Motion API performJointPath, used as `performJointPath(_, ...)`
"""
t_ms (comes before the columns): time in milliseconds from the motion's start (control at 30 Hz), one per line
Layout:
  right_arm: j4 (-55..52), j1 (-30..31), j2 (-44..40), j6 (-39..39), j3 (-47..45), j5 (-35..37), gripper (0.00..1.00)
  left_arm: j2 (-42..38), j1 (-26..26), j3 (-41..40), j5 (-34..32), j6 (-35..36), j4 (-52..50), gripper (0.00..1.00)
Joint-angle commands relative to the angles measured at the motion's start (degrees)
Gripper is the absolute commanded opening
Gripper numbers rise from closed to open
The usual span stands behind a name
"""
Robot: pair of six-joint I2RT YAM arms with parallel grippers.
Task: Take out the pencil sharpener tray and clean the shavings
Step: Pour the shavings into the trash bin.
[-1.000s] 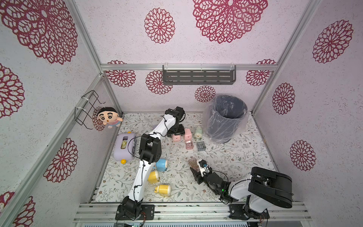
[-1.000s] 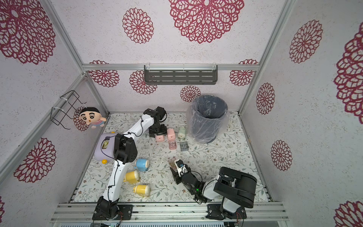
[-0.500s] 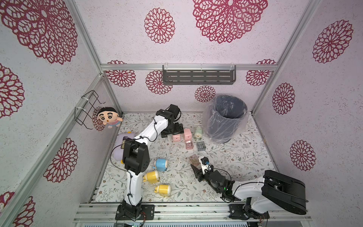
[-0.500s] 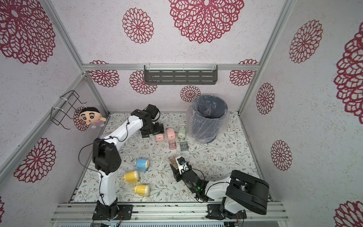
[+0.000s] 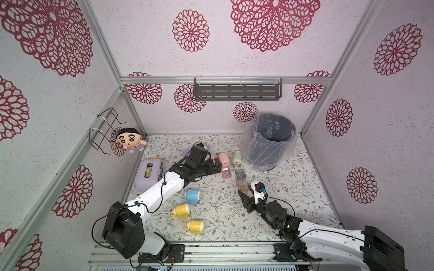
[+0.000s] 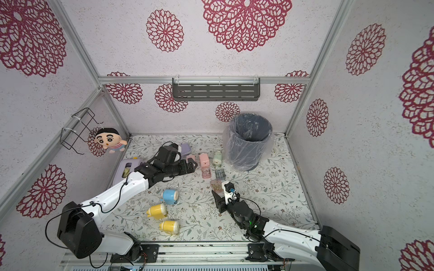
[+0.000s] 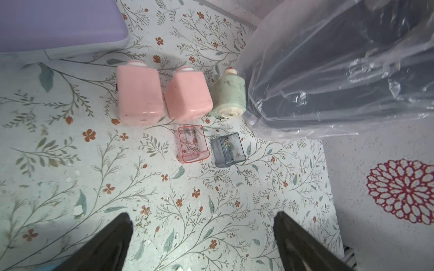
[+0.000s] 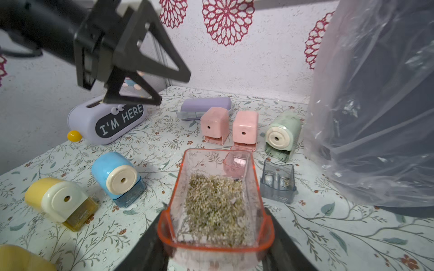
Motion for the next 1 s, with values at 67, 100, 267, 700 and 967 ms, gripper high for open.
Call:
performJointPath(67,-9.96,-3.9,-7.98,1.18,-0.38,-0.47,0.46,-5.38,-0.72,-8.91,-1.12,3.24,21.45,0.97)
performJointPath(100,-11.34,-4.58,-8.99,1.25,0.06,-0.56,0.45,-5.99,-0.91,-10.66,-1.48,4.55,23.86,0.97)
performJointPath(267,-16.54,-6.77,-10.85,0.1,3.61,0.47,0.45,-7.98,-1.17,-17.02,-1.89,9.99,31.44,0.97)
performJointPath(700,-30.51,-19.94,7.32,-4.2,34.36,-4.72,0.43,-10.69,-1.17,-22.15,-4.8,10.88,34.16,0.97)
performJointPath(967,-39.05,-28.2,22.39,-5.04,55.39,-5.79,0.41,-11.37,-1.17,-23.08,-4.1,10.37,35.21,0.97)
